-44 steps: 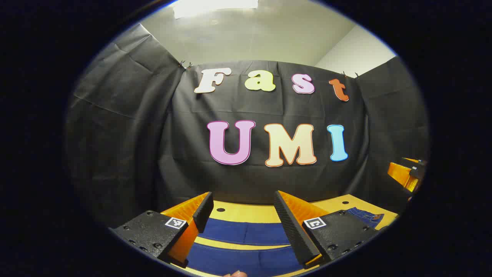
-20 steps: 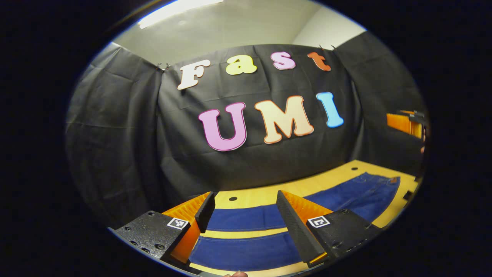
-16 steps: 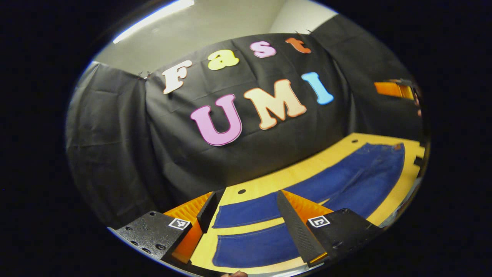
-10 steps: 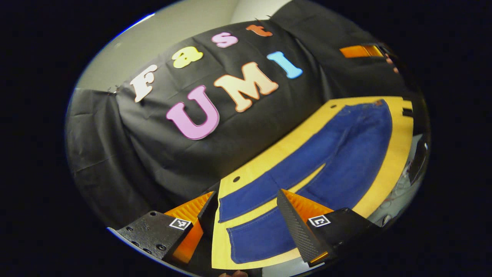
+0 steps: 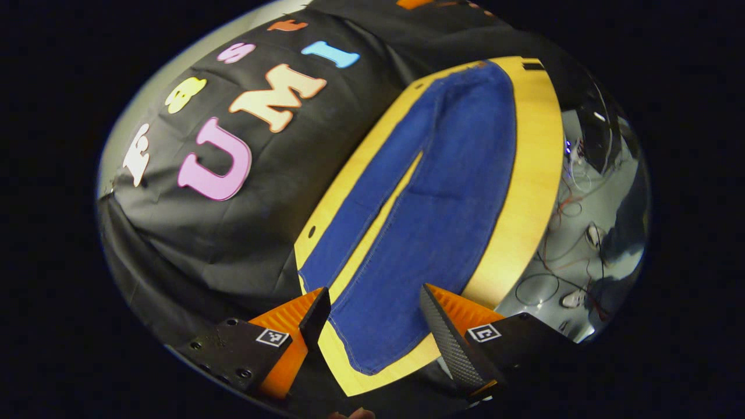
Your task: Grasp the waist and the cuffs of the jeans and fold them to make the two legs overlap; first hold the waist and fold one-third of the jeans toward the cuffs, then hold the cuffs and fold the remaining one-third in the same direction to finish folding.
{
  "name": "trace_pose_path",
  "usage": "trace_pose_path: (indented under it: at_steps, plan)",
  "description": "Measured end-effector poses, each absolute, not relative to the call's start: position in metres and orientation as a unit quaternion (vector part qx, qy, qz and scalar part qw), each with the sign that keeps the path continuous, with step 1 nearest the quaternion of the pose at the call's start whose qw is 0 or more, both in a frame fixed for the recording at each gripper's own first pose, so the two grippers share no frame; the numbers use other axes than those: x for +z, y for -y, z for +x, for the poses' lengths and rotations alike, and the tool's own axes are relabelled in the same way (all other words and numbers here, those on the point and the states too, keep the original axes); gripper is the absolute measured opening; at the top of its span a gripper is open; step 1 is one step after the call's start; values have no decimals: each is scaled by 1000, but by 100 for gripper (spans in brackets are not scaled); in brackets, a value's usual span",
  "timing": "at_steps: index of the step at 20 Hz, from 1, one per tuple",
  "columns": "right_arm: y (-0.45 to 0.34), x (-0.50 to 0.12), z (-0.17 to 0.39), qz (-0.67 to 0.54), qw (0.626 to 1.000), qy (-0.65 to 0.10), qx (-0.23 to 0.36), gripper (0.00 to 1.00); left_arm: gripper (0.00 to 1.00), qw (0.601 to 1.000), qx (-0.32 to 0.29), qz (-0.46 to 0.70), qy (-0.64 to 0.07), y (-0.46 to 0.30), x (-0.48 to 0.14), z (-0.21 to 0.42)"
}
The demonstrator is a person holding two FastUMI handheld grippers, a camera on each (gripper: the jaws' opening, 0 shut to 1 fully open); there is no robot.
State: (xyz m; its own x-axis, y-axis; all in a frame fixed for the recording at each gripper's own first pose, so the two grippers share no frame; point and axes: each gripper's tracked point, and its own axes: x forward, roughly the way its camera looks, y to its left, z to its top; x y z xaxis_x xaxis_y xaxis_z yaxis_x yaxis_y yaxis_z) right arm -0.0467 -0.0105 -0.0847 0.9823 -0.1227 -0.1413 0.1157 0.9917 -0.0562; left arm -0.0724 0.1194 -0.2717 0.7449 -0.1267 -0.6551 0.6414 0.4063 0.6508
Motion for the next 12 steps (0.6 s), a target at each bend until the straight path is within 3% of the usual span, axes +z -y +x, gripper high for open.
trace_pose_path:
  at_steps: [4, 9, 10, 11, 12]
  plan:
    - [13, -87, -50, -37, 994, -78, -71, 98, 95, 742, -278, 536, -290, -136, -305, -83]
    - [14, -91, -56, -44, 992, -84, -81, 98, 95, 706, -294, 557, -324, -151, -324, -91]
    - [15, -91, -56, -47, 992, -85, -84, 98, 89, 700, -300, 561, -324, -150, -327, -88]
    - [17, -91, -58, -49, 991, -85, -88, 98, 94, 694, -306, 565, -325, -150, -329, -86]
    - [19, -90, -59, -50, 991, -85, -91, 98, 88, 690, -309, 569, -323, -149, -331, -82]
